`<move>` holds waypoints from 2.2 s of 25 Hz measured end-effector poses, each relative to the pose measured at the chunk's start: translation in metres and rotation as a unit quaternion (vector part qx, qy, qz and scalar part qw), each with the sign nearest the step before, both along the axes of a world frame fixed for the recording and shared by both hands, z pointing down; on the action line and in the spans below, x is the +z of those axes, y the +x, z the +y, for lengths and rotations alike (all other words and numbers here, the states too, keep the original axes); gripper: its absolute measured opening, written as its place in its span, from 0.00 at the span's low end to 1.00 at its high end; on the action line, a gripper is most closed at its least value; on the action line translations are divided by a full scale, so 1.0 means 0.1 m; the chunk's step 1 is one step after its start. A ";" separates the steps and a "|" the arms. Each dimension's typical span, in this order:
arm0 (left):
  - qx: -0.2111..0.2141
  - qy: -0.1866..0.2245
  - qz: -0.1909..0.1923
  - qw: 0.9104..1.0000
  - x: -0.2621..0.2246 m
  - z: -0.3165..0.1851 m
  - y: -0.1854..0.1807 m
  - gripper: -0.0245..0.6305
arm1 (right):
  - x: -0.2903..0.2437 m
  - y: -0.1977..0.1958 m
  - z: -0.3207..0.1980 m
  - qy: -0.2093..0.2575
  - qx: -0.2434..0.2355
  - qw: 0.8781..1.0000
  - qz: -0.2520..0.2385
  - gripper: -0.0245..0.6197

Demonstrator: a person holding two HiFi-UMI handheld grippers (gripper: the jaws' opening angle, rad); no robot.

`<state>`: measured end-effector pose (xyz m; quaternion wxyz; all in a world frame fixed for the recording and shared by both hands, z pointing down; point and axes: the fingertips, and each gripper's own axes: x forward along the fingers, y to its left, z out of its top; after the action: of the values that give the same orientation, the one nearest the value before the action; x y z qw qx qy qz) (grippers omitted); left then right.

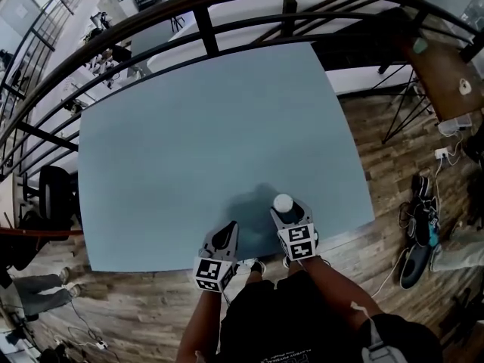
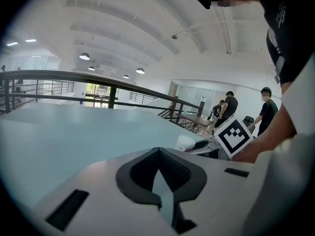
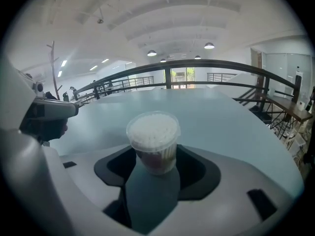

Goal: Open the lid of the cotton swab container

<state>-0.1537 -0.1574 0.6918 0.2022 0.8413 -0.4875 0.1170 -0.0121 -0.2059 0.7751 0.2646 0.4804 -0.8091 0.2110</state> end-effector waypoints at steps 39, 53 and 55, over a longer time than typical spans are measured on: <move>0.005 0.155 -0.050 0.987 -1.64 -0.62 0.16 0.06 | -1.93 -0.23 -0.28 0.101 -0.119 0.983 -0.093 0.44; 0.067 0.243 -0.131 0.959 -1.96 -0.70 0.23 0.06 | -2.13 -0.39 -0.30 0.106 -0.168 0.975 -0.098 0.44; 0.078 0.246 -0.154 0.954 -1.95 -0.70 0.21 0.06 | -2.11 -0.45 -0.30 0.105 -0.178 0.974 -0.094 0.43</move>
<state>-0.1332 -0.2277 0.4966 -0.0984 0.8720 -0.4597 0.1367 -0.0570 -0.2358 0.5639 0.1691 0.3317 -0.9205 0.1187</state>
